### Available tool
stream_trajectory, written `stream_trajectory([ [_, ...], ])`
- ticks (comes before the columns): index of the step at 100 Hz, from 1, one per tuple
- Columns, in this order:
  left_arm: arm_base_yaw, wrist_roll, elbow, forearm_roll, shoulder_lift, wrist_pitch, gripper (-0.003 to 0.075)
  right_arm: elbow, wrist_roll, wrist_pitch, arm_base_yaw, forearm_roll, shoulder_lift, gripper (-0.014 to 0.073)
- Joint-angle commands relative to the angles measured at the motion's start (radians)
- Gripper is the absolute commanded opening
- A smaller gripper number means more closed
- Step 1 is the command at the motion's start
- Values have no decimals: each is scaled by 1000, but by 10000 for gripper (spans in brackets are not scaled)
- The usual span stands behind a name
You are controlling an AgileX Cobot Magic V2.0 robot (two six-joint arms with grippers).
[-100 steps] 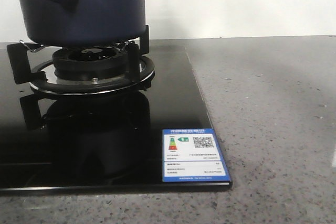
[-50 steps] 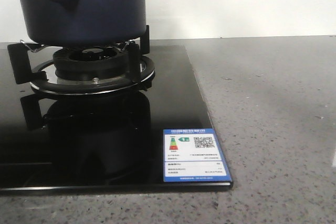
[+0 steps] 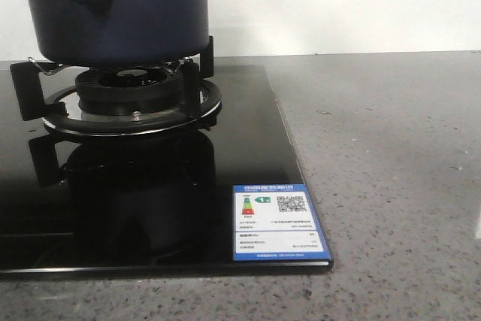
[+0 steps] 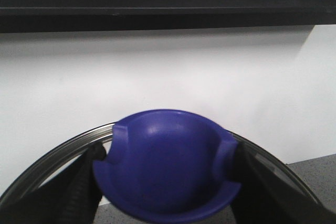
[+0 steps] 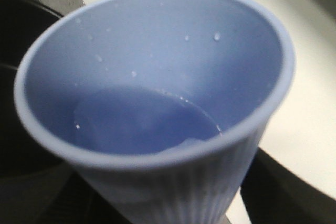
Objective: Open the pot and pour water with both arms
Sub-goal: 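Tilt the cup over the open pot with the right gripper to pour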
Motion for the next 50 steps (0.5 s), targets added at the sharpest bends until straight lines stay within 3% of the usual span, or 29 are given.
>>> stream_trajectory([
  [1, 1, -8, -42, -15, -40, -68, 417, -43, 5, -80, 3, -41, -30, 308],
  [32, 1, -8, -42, -15, -40, -68, 417, -43, 1, -225, 39, -128, 28, 309],
  [50, 1, -8, -42, -15, -40, -68, 417, -43, -136, -354, 82, -133, 55, 309],
])
